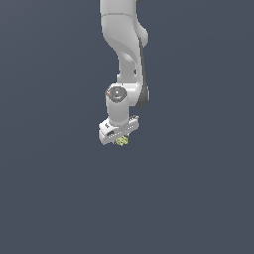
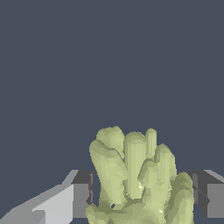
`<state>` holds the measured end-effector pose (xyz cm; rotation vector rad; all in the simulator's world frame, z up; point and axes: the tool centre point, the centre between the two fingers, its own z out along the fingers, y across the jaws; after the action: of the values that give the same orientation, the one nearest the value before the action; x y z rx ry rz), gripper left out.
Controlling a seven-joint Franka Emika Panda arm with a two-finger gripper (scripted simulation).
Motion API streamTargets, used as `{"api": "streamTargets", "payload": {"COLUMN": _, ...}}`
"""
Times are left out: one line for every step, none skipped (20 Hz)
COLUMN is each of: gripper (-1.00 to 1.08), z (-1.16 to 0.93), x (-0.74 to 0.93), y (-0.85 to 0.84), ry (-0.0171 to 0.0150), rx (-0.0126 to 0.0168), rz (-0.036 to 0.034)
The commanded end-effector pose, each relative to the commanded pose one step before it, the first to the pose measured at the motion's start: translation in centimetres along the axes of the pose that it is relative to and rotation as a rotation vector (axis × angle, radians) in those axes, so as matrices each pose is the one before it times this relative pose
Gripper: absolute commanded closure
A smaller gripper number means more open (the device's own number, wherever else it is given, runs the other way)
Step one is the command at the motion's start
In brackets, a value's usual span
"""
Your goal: Pick up the object and move it to a goal position.
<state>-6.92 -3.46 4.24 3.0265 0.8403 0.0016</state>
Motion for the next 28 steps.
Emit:
{"api": "streamTargets", "payload": {"gripper": 1.08, "z": 0.114, "x": -0.003, "y": -0.045, "ry": -0.00081, "rx": 0.00094, "rz": -0.00038}}
{"api": "streamTargets", "payload": {"gripper": 1.08, "z": 0.000, "x": 0.000, "y": 0.000, "ry": 0.00000, "rx": 0.00000, "rz": 0.00000}}
{"api": "streamTargets", "payload": {"gripper": 1.08, "z": -0.115, "x": 0.084, "y": 0.026, "ry": 0.00188, "rx": -0.00142, "rz": -0.00041}}
{"api": "streamTargets", "payload": {"gripper": 1.08, "z": -0.019, "x": 0.006, "y": 0.020, "ry": 0.00000, "rx": 0.00000, "rz": 0.00000}}
{"api": "streamTargets", "payload": {"gripper": 1.08, "z": -0.058, "x": 0.018, "y": 0.059, "ry": 0.00000, "rx": 0.00000, "rz": 0.00000}}
{"api": "streamTargets", "payload": {"gripper": 1.08, "z": -0.096, "x": 0.030, "y": 0.099, "ry": 0.00000, "rx": 0.00000, "rz": 0.00000}}
{"api": "streamTargets", "payload": {"gripper": 1.08, "z": -0.134, "x": 0.042, "y": 0.138, "ry": 0.00000, "rx": 0.00000, "rz": 0.00000}}
{"api": "streamTargets", "payload": {"gripper": 1.08, "z": -0.173, "x": 0.054, "y": 0.177, "ry": 0.00000, "rx": 0.00000, "rz": 0.00000}}
{"api": "streamTargets", "payload": {"gripper": 1.08, "z": -0.211, "x": 0.066, "y": 0.217, "ry": 0.00000, "rx": 0.00000, "rz": 0.00000}}
{"api": "streamTargets", "payload": {"gripper": 1.08, "z": -0.249, "x": 0.078, "y": 0.256, "ry": 0.00000, "rx": 0.00000, "rz": 0.00000}}
{"api": "streamTargets", "payload": {"gripper": 1.08, "z": -0.287, "x": 0.090, "y": 0.295, "ry": 0.00000, "rx": 0.00000, "rz": 0.00000}}
{"api": "streamTargets", "payload": {"gripper": 1.08, "z": -0.325, "x": 0.102, "y": 0.335, "ry": 0.00000, "rx": 0.00000, "rz": 0.00000}}
{"api": "streamTargets", "payload": {"gripper": 1.08, "z": -0.354, "x": 0.117, "y": 0.372, "ry": 0.00025, "rx": 0.00063, "rz": -0.00012}}
{"api": "streamTargets", "payload": {"gripper": 1.08, "z": -0.400, "x": 0.127, "y": 0.413, "ry": 0.00000, "rx": 0.00000, "rz": 0.00000}}
{"api": "streamTargets", "payload": {"gripper": 1.08, "z": -0.436, "x": 0.138, "y": 0.449, "ry": 0.00000, "rx": 0.00000, "rz": 0.00000}}
{"api": "streamTargets", "payload": {"gripper": 1.08, "z": -0.468, "x": 0.149, "y": 0.483, "ry": 0.00000, "rx": 0.00000, "rz": 0.00000}}
{"api": "streamTargets", "payload": {"gripper": 1.08, "z": -0.498, "x": 0.160, "y": 0.514, "ry": 0.00000, "rx": 0.00000, "rz": 0.00000}}
{"api": "streamTargets", "payload": {"gripper": 1.08, "z": -0.510, "x": 0.172, "y": 0.543, "ry": 0.00017, "rx": 0.00066, "rz": -0.00012}}
{"api": "streamTargets", "payload": {"gripper": 1.08, "z": -0.550, "x": 0.178, "y": 0.569, "ry": 0.00000, "rx": 0.00000, "rz": 0.00000}}
{"api": "streamTargets", "payload": {"gripper": 1.08, "z": -0.572, "x": 0.186, "y": 0.593, "ry": 0.00000, "rx": 0.00000, "rz": 0.00000}}
{"api": "streamTargets", "payload": {"gripper": 1.08, "z": -0.592, "x": 0.194, "y": 0.615, "ry": 0.00000, "rx": 0.00000, "rz": 0.00000}}
{"api": "streamTargets", "payload": {"gripper": 1.08, "z": -0.610, "x": 0.201, "y": 0.635, "ry": 0.00000, "rx": 0.00000, "rz": 0.00000}}
{"api": "streamTargets", "payload": {"gripper": 1.08, "z": -0.626, "x": 0.207, "y": 0.653, "ry": 0.00000, "rx": 0.00000, "rz": 0.00000}}
{"api": "streamTargets", "payload": {"gripper": 1.08, "z": -0.622, "x": 0.217, "y": 0.669, "ry": 0.00001, "rx": 0.00048, "rz": -0.00010}}
{"api": "streamTargets", "payload": {"gripper": 1.08, "z": -0.649, "x": 0.218, "y": 0.680, "ry": 0.00000, "rx": 0.00000, "rz": 0.00000}}
{"api": "streamTargets", "payload": {"gripper": 1.08, "z": -0.635, "x": 0.215, "y": 0.667, "ry": 0.00000, "rx": 0.00000, "rz": 0.00000}}
{"api": "streamTargets", "payload": {"gripper": 1.08, "z": -0.614, "x": 0.209, "y": 0.647, "ry": 0.00000, "rx": 0.00000, "rz": 0.00000}}
{"api": "streamTargets", "payload": {"gripper": 1.08, "z": -0.595, "x": 0.204, "y": 0.628, "ry": 0.00000, "rx": 0.00000, "rz": 0.00000}}
